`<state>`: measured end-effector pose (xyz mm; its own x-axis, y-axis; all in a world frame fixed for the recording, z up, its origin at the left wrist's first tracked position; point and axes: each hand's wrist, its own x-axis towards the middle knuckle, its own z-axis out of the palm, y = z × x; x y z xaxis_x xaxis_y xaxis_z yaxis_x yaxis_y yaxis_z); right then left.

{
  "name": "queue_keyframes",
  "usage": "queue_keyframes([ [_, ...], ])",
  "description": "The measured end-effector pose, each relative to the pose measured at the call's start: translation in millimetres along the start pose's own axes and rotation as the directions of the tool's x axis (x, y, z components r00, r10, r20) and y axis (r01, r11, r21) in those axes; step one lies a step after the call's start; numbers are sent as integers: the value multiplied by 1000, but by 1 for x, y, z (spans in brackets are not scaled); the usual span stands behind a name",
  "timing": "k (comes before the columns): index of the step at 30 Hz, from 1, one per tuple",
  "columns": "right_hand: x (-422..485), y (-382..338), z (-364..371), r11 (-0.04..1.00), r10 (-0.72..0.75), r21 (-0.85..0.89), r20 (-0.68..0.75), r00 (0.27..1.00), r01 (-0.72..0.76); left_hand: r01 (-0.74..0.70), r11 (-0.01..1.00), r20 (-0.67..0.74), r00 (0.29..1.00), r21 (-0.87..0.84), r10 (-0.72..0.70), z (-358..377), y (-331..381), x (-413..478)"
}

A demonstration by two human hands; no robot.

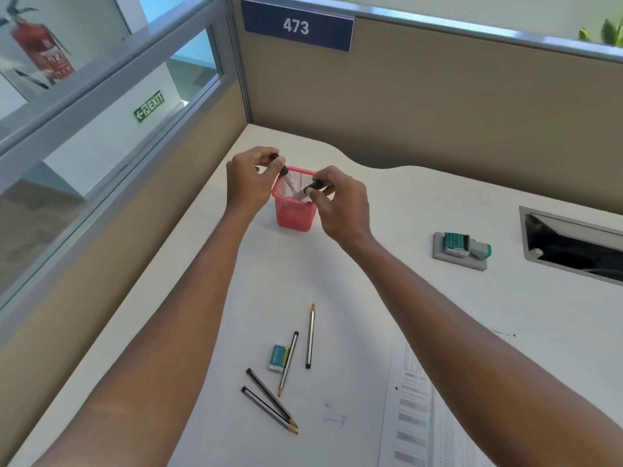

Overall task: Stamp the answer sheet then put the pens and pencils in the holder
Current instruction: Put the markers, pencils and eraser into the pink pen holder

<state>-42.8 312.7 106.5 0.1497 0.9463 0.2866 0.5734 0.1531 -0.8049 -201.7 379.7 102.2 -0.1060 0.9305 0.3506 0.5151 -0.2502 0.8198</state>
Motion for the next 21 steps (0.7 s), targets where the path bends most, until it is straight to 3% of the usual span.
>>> queue_keyframes([
  [7,-4,16,3,995,31,-96,32,999,-28,14,1000,25,1000,-20,-14,5,-8,-4],
  [21,-2,11,9,996,91,8,21,996,-91,25,997,-22,999,-80,-27,14,-12,-6],
])
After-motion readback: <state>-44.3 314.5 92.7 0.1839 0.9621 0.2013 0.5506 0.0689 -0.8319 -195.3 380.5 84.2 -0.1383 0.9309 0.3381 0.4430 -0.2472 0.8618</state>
